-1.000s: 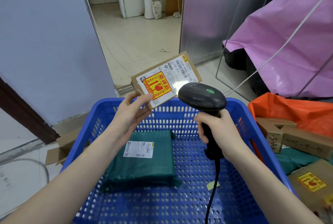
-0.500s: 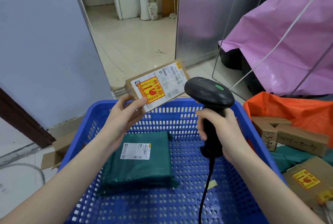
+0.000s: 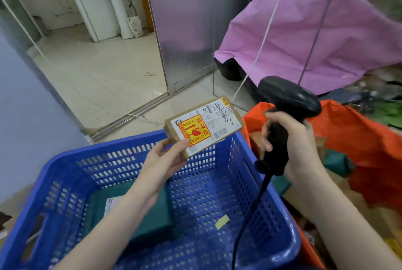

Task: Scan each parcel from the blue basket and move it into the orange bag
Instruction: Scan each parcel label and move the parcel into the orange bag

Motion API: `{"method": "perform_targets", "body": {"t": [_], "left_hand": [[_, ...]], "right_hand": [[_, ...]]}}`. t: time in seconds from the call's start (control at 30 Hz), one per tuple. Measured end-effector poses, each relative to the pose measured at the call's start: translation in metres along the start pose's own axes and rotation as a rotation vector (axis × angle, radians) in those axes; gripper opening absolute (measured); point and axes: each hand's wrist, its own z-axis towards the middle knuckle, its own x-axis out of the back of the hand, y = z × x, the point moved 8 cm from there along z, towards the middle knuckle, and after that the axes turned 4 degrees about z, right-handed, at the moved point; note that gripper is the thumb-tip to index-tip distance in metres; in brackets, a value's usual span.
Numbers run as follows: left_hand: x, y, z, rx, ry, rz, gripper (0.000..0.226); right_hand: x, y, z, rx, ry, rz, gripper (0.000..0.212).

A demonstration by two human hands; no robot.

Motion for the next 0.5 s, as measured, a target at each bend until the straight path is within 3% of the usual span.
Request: {"method": "perform_targets", "body": {"t": [0.1,0.23,0.4,0.5], "left_hand": [[-0.062,0.002,0.008,0.006,-0.085,0.012,0.048],[-0.146,0.003,0.009,0.006,-0.201,0.052,0.043],[-0.235,-0.008,0.009,0.008,-0.338,0.127,0.039],[-0.272,-0.025,0.014,0.052,-0.334,0.160,0.037]], "right_hand": [[0.043,-0.024,0.001,-0.010,0.046,-0.006,0.025],[0.097,-0.055,0.001,0.009,0.044,-0.077,0.014],[0.178,-0.097,0.003,0.090,0.237,-0.119,0.014],[0.213,-0.107,-0.001,0.063,0.303,-0.050,0.019]]}}
